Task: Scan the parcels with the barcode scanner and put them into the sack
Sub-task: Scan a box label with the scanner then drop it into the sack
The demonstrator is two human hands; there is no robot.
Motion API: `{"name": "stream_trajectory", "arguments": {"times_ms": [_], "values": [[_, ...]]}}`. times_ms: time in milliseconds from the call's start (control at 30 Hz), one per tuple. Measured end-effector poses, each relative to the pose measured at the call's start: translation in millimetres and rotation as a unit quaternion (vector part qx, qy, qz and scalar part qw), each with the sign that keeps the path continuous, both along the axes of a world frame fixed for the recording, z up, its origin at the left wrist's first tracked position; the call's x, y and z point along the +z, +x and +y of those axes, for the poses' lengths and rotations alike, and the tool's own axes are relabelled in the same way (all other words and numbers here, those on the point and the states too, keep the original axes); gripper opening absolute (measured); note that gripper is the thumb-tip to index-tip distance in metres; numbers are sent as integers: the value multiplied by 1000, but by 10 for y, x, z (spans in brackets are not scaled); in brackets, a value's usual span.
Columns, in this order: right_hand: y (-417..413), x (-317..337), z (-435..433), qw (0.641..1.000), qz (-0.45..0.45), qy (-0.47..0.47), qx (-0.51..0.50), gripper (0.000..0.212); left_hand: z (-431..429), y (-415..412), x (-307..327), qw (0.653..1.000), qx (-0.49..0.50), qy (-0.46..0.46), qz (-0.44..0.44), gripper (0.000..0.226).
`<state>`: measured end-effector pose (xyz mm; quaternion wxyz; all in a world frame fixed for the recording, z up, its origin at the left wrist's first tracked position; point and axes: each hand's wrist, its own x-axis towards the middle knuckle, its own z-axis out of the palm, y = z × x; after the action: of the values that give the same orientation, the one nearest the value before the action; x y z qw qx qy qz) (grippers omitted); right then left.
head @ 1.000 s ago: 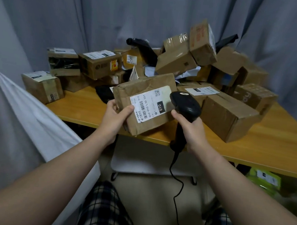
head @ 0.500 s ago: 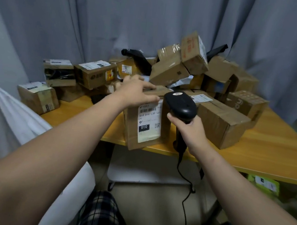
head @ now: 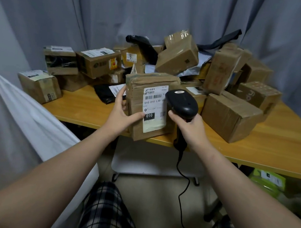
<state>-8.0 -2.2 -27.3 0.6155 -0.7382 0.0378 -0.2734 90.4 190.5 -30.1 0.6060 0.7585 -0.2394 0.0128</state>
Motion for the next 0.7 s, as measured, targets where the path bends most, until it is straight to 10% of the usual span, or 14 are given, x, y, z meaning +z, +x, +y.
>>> {"name": "stream_trajectory", "arguments": {"times_ms": [700], "values": [[-419,-122,183,997,-35,-50,-36,13,-249,98,96,998,8,-4,66,89]]}}
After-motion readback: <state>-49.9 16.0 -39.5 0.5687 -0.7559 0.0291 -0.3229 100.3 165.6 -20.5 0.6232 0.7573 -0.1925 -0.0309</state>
